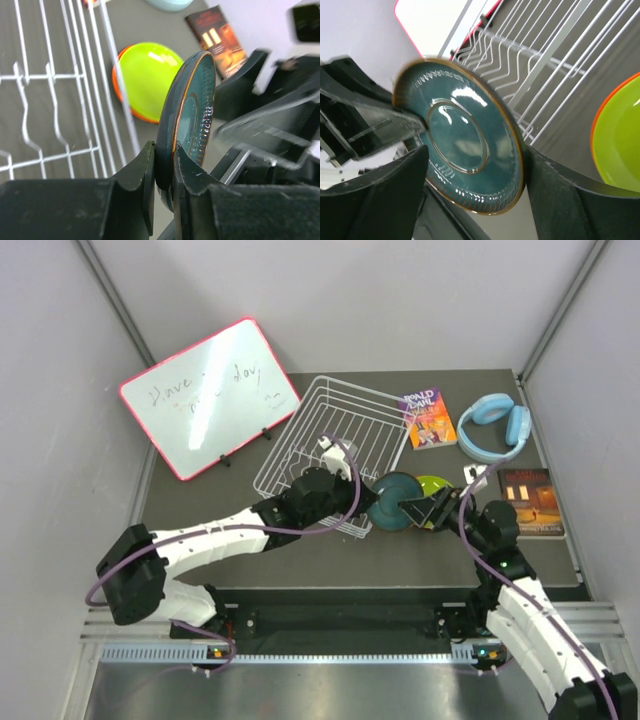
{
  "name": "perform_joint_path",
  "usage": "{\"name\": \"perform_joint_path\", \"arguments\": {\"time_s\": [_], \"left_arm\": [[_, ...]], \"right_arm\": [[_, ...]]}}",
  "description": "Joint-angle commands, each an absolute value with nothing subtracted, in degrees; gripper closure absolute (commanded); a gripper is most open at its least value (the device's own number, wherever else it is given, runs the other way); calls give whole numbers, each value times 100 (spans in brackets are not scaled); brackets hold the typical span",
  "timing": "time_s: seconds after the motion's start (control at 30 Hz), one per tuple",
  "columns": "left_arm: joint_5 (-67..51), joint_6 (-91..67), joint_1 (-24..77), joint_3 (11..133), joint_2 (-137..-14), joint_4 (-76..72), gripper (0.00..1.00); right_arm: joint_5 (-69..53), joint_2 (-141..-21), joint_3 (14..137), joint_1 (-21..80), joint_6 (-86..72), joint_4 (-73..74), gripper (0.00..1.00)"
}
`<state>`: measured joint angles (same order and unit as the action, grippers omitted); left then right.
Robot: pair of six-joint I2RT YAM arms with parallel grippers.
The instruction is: Unload the plates from the dish rack
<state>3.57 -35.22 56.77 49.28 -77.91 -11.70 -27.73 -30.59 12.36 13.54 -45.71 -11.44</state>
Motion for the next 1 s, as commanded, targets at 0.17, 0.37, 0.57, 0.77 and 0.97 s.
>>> {"name": "perform_joint_path", "arguments": {"time_s": [0.17,0.37,0.57,0.77,0.97], "left_arm": [[211,-3498,5695,5423,-7849,-2338,100],[228,-3437,5695,5247,-7901,-2443,93],[781,-2928,5695,5107,-7533,-1882,28],[2134,-1970,5713,4606,-6488,-1240,1],[3084,-1530,5713,3956,-5521,-967,1]], "right_arm": [[-3418,-3463,1116,1556,-4605,-2302,76],[-3174,-3165,1028,1556,-4553,-2225,100],[-1439,-2120,1432,1556,-4035,-22,100],[561,-1722,2108,1547,-3727,1861,100],[1160,-2881,2382,1538,-3446,1741,100]]}}
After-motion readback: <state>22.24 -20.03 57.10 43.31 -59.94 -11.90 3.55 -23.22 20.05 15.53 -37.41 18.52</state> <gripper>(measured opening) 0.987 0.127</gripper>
